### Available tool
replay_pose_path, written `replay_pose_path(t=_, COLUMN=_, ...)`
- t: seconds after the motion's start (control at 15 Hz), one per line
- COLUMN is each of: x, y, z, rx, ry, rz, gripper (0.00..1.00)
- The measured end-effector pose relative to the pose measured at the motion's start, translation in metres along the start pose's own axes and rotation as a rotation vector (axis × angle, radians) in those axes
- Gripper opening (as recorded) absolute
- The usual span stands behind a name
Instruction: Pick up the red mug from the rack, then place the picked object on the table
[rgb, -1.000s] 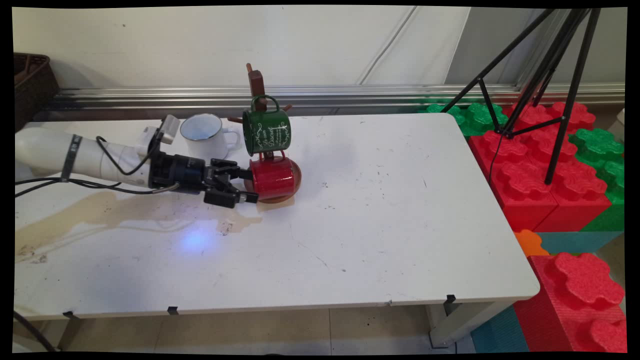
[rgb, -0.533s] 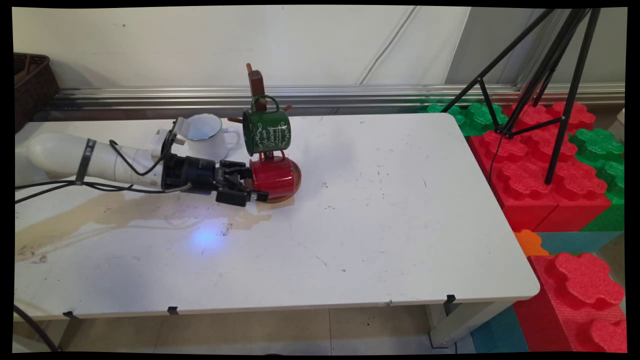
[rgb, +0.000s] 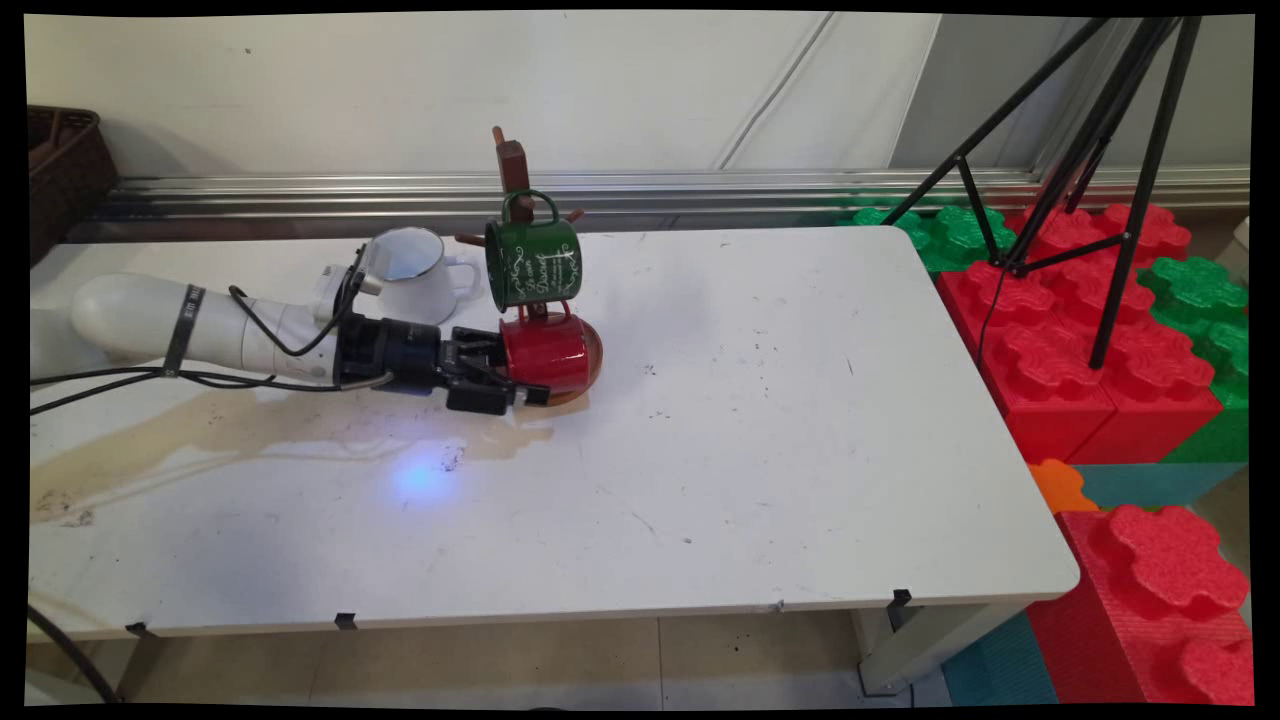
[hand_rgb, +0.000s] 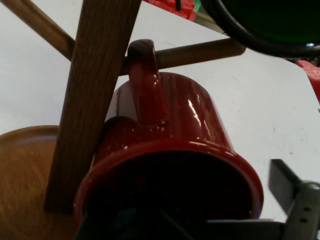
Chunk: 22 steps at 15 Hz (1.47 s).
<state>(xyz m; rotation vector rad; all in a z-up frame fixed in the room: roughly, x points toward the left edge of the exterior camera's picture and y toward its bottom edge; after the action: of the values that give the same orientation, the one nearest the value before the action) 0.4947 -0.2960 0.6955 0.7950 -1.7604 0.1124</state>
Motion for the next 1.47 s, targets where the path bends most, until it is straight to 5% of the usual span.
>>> replay_pose_path(t=0.07, x=0.0, y=0.0, z=0.0, rx=-0.001, ry=0.002, rz=-0.002, gripper=0.0)
replay_pose_path(t=1.47, x=0.005, y=0.019, z=-0.007, rx=-0.064, ry=0.021, rz=-0.021, gripper=0.0)
